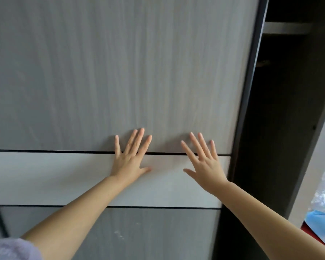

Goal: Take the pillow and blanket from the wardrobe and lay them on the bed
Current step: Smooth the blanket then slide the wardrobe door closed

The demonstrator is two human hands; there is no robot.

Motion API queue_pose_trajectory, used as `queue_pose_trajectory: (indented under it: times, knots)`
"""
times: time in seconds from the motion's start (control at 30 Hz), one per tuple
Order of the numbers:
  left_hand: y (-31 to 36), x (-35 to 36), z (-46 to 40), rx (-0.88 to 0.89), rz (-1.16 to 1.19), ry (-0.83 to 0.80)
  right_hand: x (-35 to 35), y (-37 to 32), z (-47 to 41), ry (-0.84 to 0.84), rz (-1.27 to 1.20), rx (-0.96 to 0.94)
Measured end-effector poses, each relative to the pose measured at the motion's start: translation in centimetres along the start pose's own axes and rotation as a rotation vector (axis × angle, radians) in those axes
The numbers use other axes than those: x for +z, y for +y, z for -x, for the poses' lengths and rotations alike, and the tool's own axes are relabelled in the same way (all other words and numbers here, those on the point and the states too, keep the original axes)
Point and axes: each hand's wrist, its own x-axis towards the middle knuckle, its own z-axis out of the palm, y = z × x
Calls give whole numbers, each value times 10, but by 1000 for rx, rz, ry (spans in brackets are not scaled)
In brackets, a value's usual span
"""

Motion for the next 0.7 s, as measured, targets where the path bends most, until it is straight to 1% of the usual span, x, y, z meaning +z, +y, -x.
queue_pose_trajectory:
  times: [0.07, 0.13, 0.23, 0.47, 0.7]
  knots:
    - [2, 1, -1, 12, -14, 2, 6, 12, 4, -65, 50, 48]
    - [6, 3, -4, 56, -25, 9, 10, 30, 9, -92, 86, 74]
    - [26, 8, -13, 106, -14, 16, 12, 60, 21, -98, 101, 81]
    - [81, 16, -36, 180, 3, 101, 3, 113, 45, -143, 123, 113]
    - [119, 19, -46, 193, 46, 140, 2, 146, 62, -166, 166, 115]
